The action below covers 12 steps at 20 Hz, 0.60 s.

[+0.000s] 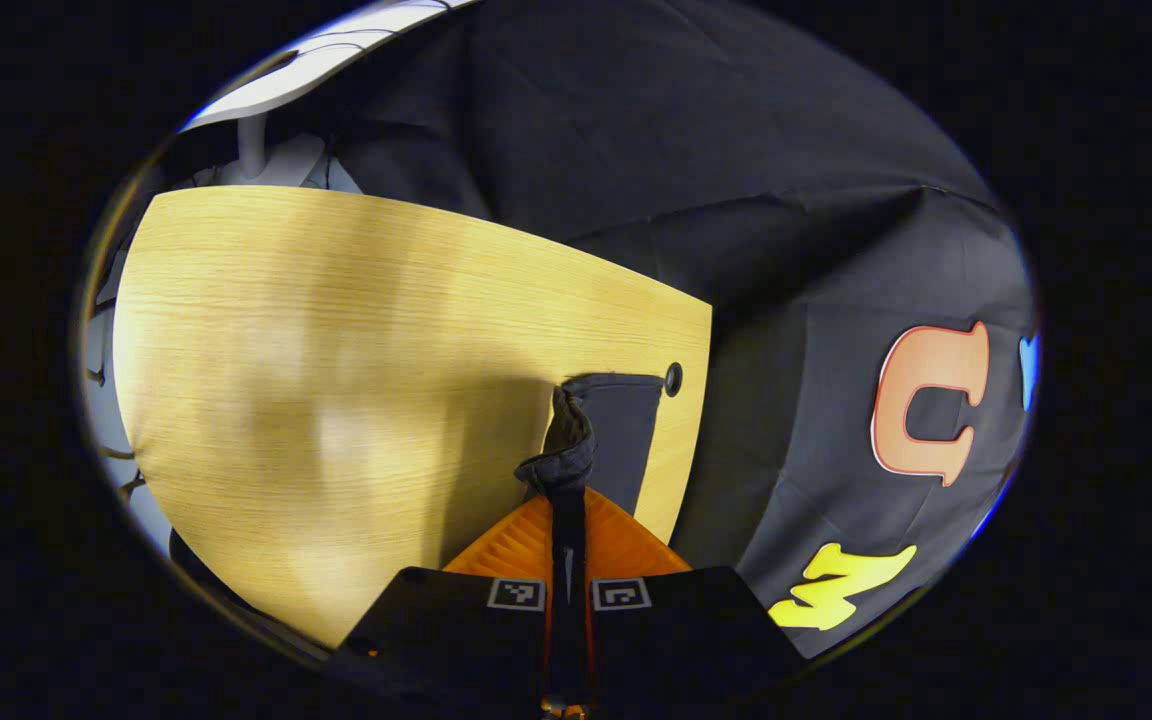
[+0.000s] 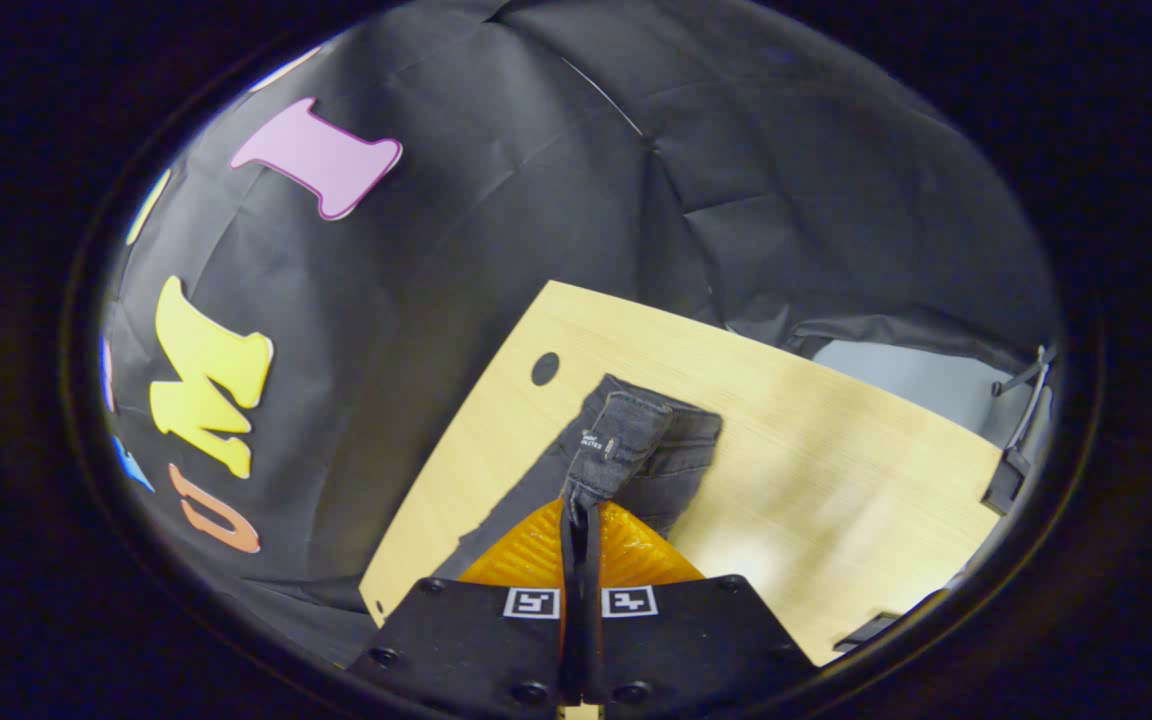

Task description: Grasp the waist and the cuffs of the jeans and fold them to make the two legs overlap; first hold the waist and fold one-third of the jeans toward the cuffs, then hold the cuffs and fold the remaining one-third in the same direction to finish folding.

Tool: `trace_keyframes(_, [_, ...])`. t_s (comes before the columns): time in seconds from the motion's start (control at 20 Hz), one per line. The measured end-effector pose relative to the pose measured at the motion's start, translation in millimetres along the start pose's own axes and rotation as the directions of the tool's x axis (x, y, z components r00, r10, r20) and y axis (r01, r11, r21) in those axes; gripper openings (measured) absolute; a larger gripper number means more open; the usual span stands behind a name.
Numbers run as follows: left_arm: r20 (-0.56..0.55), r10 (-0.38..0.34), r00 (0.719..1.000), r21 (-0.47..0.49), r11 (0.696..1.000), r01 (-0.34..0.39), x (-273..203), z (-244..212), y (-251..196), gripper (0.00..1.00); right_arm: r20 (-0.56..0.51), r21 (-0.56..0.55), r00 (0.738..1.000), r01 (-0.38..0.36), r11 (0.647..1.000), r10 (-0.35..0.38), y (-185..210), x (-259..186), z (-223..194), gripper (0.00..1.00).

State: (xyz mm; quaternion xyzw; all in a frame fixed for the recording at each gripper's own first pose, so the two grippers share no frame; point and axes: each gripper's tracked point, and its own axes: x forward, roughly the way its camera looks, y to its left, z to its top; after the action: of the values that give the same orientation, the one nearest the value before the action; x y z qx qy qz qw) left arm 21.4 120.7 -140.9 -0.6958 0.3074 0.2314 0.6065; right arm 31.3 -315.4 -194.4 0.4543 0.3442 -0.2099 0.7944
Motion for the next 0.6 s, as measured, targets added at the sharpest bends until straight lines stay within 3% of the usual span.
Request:
trace_keyframes(0.3, [0.036,0.071,0.997,-0.098,0.993,-0.067,48.0,7.5,-38.0,0.03,0.014,0.020,1.000,-0.021,1.000,0.020,30.0,40.5,21.6,0.01])
trace_keyframes(0.45, [0.036,0.106,0.994,-0.089,0.991,-0.102,78.1,10.3,-52.3,0.04,0.027,0.044,0.999,-0.032,0.998,0.031,39.5,62.2,34.1,0.04])
trace_keyframes(0.6, [0.028,0.119,0.992,-0.061,0.991,-0.118,116.2,7.8,-74.5,0.04,0.028,0.041,0.999,-0.018,0.999,0.017,41.8,94.1,39.4,0.00])
